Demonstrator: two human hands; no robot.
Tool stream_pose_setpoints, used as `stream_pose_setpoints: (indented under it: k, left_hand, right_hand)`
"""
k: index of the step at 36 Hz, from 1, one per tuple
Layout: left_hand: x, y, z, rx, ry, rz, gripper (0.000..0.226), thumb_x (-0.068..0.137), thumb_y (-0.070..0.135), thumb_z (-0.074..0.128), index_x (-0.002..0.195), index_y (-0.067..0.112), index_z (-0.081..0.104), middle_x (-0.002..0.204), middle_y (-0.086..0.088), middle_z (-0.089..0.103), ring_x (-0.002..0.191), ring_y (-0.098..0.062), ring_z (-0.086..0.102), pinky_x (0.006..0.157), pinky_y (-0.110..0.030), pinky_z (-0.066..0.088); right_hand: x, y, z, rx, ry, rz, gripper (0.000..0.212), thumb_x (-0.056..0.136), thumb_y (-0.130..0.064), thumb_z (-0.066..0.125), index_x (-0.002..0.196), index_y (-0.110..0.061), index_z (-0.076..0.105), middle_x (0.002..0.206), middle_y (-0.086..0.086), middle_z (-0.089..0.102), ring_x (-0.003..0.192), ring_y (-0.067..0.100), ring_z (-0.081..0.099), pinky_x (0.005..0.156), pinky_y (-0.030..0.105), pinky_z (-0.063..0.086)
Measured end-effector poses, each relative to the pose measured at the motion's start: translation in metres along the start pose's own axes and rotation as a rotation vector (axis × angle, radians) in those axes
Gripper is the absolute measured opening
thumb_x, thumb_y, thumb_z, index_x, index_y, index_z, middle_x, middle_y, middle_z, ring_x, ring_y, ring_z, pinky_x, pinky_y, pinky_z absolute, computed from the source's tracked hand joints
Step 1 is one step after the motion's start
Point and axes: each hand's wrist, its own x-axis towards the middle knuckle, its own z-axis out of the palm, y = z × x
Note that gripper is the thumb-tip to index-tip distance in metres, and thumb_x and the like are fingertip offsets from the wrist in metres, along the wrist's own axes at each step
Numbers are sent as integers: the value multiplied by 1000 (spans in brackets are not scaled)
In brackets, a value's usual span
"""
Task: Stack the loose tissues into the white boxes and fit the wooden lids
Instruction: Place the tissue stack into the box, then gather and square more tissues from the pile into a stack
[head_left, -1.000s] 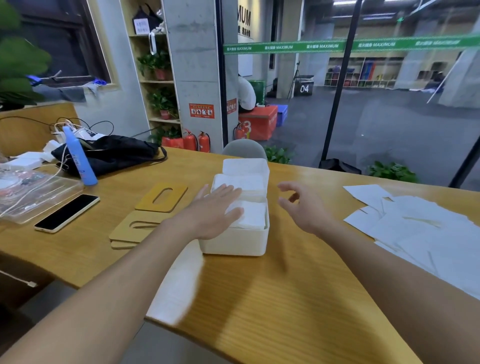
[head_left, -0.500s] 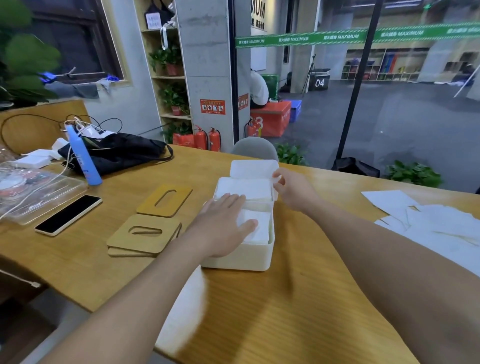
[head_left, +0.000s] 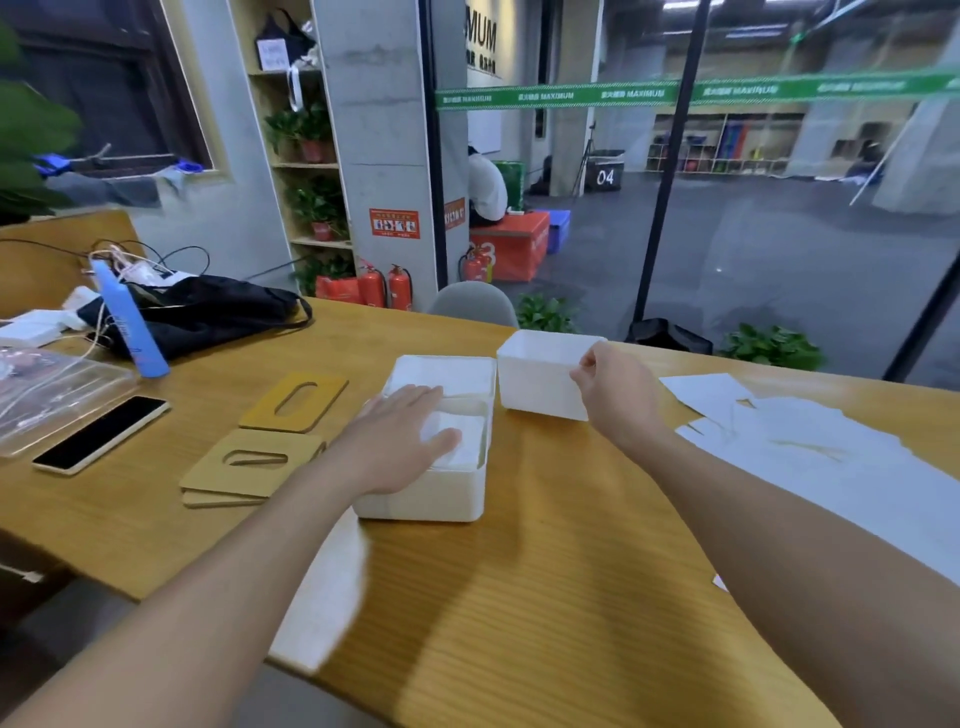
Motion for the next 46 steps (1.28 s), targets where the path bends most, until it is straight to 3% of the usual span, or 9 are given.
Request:
stream_pose_setpoints:
  k: [5, 11, 22, 26, 31, 36, 39, 41, 46]
  left_hand:
    - [3, 3, 2, 3, 23, -18, 79, 109, 70, 34, 175, 30, 17, 182, 9, 14, 168, -12, 6, 136, -44, 7]
    - [21, 4, 7, -6, 47, -53, 81, 105, 75, 33, 173, 32, 23, 182, 7, 20, 168, -19, 15, 134, -50, 19]
    - [62, 40, 1, 1, -2, -71, 75, 110, 64, 38, 171, 21, 31, 177, -5, 34, 161, -31, 31, 124, -53, 33]
    - [78, 53, 3, -7, -8, -54, 74, 111, 62, 39, 172, 20, 31, 176, -6, 35, 162, -32, 31, 127, -52, 29]
    - [96, 61, 2, -19, -39, -29, 72, 112, 61, 40, 170, 18, 33, 175, -8, 36, 159, -34, 33, 127, -52, 29]
    - [103, 61, 1, -81, -22, -8, 61, 117, 53, 36, 168, 20, 38, 175, -4, 37, 161, -29, 32, 131, -48, 21]
    - [100, 63, 0, 13, 43, 33, 43, 118, 40, 27, 133, 22, 64, 154, -2, 60, 156, -26, 36, 126, -53, 12]
    - [94, 65, -2, 92, 65, 58, 41, 118, 27, 26, 114, 21, 67, 144, 4, 64, 163, -27, 26, 127, -59, 4]
    - [73, 74, -9, 37, 149, 84, 47, 119, 40, 29, 145, 26, 66, 149, 7, 66, 167, -17, 17, 130, -54, -11]
  right_hand:
    - [-40, 6, -41, 69, 32, 4, 14, 107, -34, 66, 99, -23, 63, 85, -7, 68, 79, 19, 64, 73, 47, 59]
    - [-108, 17, -89, 296, 16, 13, 14, 103, -34, 73, 93, -28, 65, 81, -10, 69, 78, 9, 66, 67, 33, 54]
    - [-222, 24, -112, 481, -65, -11, 18, 98, -28, 81, 88, -35, 68, 76, -10, 69, 70, 14, 66, 64, 33, 54]
    - [-230, 21, -97, 469, -73, -46, 17, 97, -31, 82, 90, -37, 68, 78, -12, 69, 73, 13, 66, 64, 26, 52]
    - [-221, 18, -78, 409, -80, -64, 19, 98, -34, 80, 92, -43, 64, 82, -14, 68, 75, 12, 65, 64, 34, 55]
    - [-207, 15, -62, 381, -59, -79, 19, 98, -34, 80, 90, -41, 64, 81, -15, 66, 75, 10, 64, 63, 23, 50]
    - [-203, 12, -59, 391, -61, -62, 18, 98, -34, 80, 91, -39, 64, 81, -16, 67, 75, 9, 65, 64, 23, 51]
    - [-204, 13, -60, 416, -62, -59, 17, 98, -34, 80, 95, -41, 64, 82, -16, 68, 76, 9, 66, 65, 24, 52]
    - [-212, 18, -71, 488, -108, -47, 25, 98, -36, 80, 115, -44, 64, 80, -13, 69, 74, 9, 67, 63, 22, 53]
